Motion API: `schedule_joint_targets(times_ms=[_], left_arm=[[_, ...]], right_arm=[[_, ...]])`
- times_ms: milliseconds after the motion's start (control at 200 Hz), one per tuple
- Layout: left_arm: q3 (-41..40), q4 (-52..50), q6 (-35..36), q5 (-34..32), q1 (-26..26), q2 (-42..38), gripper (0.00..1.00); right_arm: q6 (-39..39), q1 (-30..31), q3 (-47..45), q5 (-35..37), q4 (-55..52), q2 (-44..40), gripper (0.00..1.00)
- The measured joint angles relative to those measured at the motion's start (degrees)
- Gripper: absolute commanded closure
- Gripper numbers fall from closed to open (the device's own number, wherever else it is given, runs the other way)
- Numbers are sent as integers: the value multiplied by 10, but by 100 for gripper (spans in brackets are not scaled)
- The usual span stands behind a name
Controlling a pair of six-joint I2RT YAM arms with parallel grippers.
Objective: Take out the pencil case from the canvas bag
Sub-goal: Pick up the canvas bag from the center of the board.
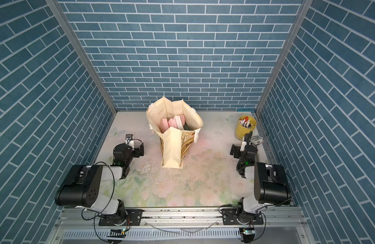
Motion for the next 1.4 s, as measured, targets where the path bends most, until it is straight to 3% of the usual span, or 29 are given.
schedule_joint_targets(times_ms=[1101,1276,1401], left_arm=[[0,0,-2,0,1,0,1],[0,0,-7,-10,2,0,1],[1,-44,-26,-57,3,-47,5]], right_arm=[[0,0,0,0,0,0,1],[-5,0,2,-1,-6,-1,15],[-10,1,42,-4,-113,-43,21]])
